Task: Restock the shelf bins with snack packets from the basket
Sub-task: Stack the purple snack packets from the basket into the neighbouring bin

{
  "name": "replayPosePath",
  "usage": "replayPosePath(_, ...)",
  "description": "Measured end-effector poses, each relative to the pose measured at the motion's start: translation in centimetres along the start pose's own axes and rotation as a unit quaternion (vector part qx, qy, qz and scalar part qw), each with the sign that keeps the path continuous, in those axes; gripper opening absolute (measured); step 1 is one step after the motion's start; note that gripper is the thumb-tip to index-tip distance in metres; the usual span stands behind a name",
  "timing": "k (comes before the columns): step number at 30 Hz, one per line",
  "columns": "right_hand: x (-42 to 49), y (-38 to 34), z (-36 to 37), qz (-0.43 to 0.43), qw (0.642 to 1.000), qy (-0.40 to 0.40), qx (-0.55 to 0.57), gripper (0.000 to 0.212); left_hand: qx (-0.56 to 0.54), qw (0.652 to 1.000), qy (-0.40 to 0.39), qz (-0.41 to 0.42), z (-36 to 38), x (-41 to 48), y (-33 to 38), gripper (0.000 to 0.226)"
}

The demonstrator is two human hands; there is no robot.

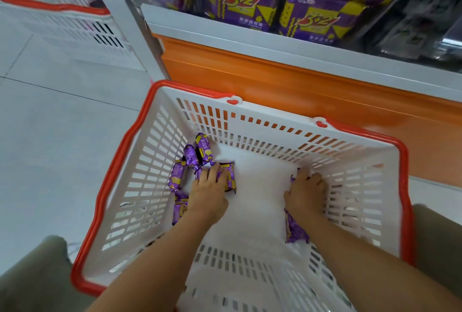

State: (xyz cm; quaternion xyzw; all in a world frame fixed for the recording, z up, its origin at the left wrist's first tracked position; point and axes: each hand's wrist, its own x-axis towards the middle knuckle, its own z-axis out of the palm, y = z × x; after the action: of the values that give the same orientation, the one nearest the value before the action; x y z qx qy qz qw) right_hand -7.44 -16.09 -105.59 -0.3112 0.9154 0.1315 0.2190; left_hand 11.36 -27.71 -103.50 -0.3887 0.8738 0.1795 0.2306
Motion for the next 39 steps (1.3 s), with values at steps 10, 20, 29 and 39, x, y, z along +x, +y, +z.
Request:
replayPosePath(10,-0.8,-0.8,-1.6,-0.050,0.909,-0.029,0.413,0.051,-0.076,0.997,0.020,0.002,-0.7,-0.5,0.6,0.040)
replayPosePath(20,-5.8,-2.2,-9.2,-0.081,0.669,-0.246,0.697,0.041,-0.757,0.617,-0.193,-0.091,-6.9,-5.1,4.8,0.023)
replayPosePath(29,-10.9,-1.3,-15.1,-0.084,0.650,-0.162,0.738,0.034,-0.811,0.559,-0.168,-0.029,-12.2,-10.9,6.4,0.026)
replayPosePath(39,-15.5,0.0,-19.6,-0.146,0.670,-0.175,0.706,0.020,-0.843,0.529,-0.097,0.011,-15.0,-16.2,6.8,0.031)
